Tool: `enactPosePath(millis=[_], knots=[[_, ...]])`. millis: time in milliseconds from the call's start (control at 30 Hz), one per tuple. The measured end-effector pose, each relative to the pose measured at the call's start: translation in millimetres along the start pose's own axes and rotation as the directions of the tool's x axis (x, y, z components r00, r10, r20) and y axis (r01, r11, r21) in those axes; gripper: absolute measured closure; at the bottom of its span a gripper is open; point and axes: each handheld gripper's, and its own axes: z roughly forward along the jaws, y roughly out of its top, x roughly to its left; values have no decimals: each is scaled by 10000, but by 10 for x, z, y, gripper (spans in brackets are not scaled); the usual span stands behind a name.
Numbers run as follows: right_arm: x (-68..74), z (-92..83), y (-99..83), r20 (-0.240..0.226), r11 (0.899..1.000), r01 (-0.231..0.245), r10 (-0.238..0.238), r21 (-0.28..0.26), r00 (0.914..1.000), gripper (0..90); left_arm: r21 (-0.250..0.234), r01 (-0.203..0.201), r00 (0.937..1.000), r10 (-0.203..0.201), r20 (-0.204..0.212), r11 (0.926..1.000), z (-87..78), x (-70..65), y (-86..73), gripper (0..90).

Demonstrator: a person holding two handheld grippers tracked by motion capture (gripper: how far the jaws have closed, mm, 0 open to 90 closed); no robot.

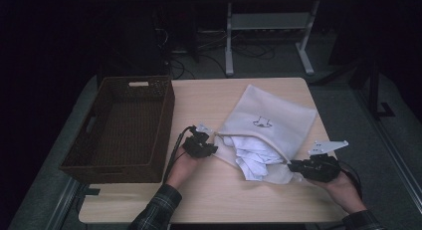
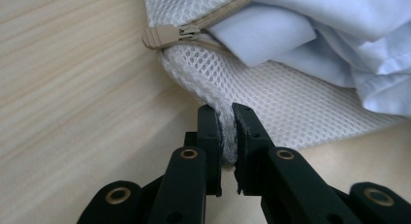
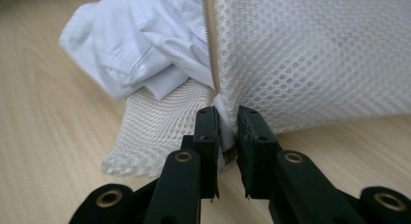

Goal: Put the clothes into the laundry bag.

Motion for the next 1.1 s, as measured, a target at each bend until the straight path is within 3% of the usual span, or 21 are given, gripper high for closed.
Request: enactPosePath(millis=[133, 333, 500, 633, 800, 867, 967, 1100], knots=[[-82, 1, 15, 278, 9996, -258, 260, -70, 9993, 776, -187, 228, 9993, -222, 310, 9996, -74, -62, -50, 829], [-233, 23, 56, 628, 9990, -413, 423, -170, 9971, 770, -189, -21, 9989, 30, 469, 9998, -163, -219, -129, 842], [-361, 73, 74, 712, 9973, -674, 694, -295, 9950, 767, -464, -141, 9984, 166, 537, 9988, -220, -364, -202, 843], [-469, 116, 138, 1152, 9961, -812, 848, -355, 9897, 781, -545, -343, 9967, 381, 711, 9979, -238, -501, -242, 842], [-612, 210, 211, 1301, 9907, -1128, 1220, -757, 9840, 837, -641, -406, 9957, 457, 804, 9971, -249, -609, -293, 842], [-639, 240, 246, 1478, 9923, -1100, 1172, -562, 9821, 834, -657, -376, 9956, 430, 835, 9971, -254, -630, -312, 842], [-607, 180, 275, 1142, 9902, -1181, 1261, -743, 9854, 750, -688, -481, 9948, 540, 867, 9965, -266, -635, -310, 843], [-407, 44, 303, 369, 9925, -997, 1025, -708, 9941, 626, -649, -621, 9937, 678, 895, 9960, -255, -631, -303, 843]])
